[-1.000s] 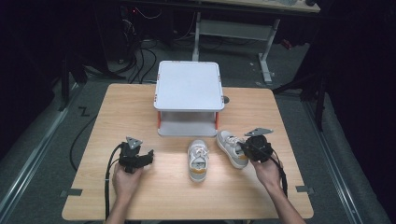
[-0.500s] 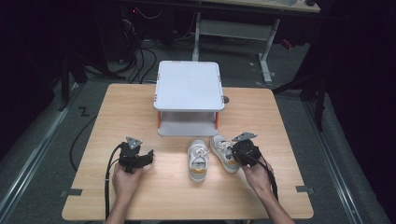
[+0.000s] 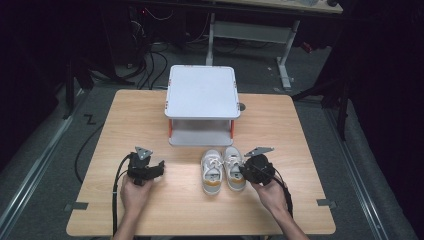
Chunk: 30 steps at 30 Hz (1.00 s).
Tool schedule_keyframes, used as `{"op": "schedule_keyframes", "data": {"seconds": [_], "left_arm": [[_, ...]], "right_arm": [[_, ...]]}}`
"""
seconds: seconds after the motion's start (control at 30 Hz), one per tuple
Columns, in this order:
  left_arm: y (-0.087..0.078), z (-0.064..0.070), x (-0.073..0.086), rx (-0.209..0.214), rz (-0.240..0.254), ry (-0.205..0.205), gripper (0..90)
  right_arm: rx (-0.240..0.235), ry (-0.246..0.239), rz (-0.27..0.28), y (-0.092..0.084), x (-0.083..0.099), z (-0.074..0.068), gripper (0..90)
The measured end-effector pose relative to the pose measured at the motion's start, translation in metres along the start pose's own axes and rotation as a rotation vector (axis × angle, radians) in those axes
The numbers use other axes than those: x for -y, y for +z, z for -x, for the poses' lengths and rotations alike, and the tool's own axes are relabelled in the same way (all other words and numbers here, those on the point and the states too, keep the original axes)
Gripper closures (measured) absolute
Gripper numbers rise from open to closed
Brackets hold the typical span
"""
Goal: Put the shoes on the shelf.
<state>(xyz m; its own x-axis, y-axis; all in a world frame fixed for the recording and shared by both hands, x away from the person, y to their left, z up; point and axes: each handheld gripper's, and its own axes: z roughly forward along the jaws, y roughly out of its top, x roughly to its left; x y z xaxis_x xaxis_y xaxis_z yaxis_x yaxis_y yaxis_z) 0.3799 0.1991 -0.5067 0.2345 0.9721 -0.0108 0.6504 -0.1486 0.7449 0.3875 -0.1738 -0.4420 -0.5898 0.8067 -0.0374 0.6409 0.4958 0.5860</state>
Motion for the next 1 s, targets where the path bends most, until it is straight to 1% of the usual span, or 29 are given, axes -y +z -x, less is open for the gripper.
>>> {"op": "schedule_keyframes", "data": {"seconds": [0.1, 0.23, 0.27, 0.37, 0.43, 0.5, 0.63, 0.67, 0.73, 0.8, 0.83, 0.87, 0.9, 0.97, 1.0], "left_arm": [[0.0, 0.0, 0.0, -0.001, 0.0, 0.001, 29.4], [0.0, 0.0, 0.0, -0.001, 0.0, 0.001, 29.4], [0.0, 0.0, 0.0, -0.001, 0.0, 0.001, 29.4], [0.0, 0.0, 0.0, -0.001, 0.0, 0.0, 29.4], [0.0, 0.0, 0.0, -0.001, 0.0, 0.0, 29.4], [0.0, 0.0, 0.0, -0.001, 0.0, 0.0, 29.4], [0.0, 0.0, 0.0, -0.001, 0.0, 0.0, 29.5], [0.0, 0.0, 0.0, -0.001, 0.0, 0.0, 29.5], [0.0, 0.0, 0.0, -0.001, 0.0, 0.0, 29.5], [0.0, 0.0, 0.0, -0.001, 0.0, 0.0, 29.5], [0.0, 0.0, 0.0, -0.001, 0.0, 0.0, 29.6], [0.0, 0.0, 0.0, -0.001, 0.0, 0.0, 29.6], [0.0, 0.0, 0.0, -0.001, 0.0, 0.0, 29.7], [0.0, 0.0, 0.0, -0.001, 0.0, -0.001, 29.7], [0.0, 0.0, 0.0, -0.001, 0.0, -0.001, 29.8]], "right_arm": [[-0.027, 0.018, 0.006, -0.002, 0.002, -0.002, 72.1], [-0.043, 0.026, 0.023, -0.002, 0.006, -0.002, 70.5], [-0.054, 0.032, 0.025, -0.003, 0.006, -0.001, 69.1], [-0.125, 0.067, 0.048, -0.003, 0.009, 0.004, 57.8], [-0.133, 0.079, 0.072, -0.004, 0.011, 0.006, 52.8], [-0.135, 0.086, 0.101, -0.006, 0.013, 0.008, 50.0], [-0.145, 0.105, 0.156, -0.011, 0.016, 0.013, 49.3], [-0.144, 0.103, 0.17, -0.012, 0.017, 0.014, 49.2], [-0.133, 0.113, 0.215, -0.017, 0.019, 0.018, 49.3], [-0.108, 0.114, 0.252, -0.019, 0.022, 0.023, 50.4], [-0.087, 0.12, 0.275, -0.019, 0.025, 0.027, 50.7], [-0.074, 0.128, 0.287, -0.019, 0.026, 0.03, 51.0], [-0.056, 0.141, 0.3, -0.017, 0.029, 0.037, 51.1], [-0.035, 0.161, 0.31, -0.012, 0.034, 0.048, 50.7], [-0.013, 0.171, 0.311, -0.008, 0.037, 0.052, 50.7]]}}
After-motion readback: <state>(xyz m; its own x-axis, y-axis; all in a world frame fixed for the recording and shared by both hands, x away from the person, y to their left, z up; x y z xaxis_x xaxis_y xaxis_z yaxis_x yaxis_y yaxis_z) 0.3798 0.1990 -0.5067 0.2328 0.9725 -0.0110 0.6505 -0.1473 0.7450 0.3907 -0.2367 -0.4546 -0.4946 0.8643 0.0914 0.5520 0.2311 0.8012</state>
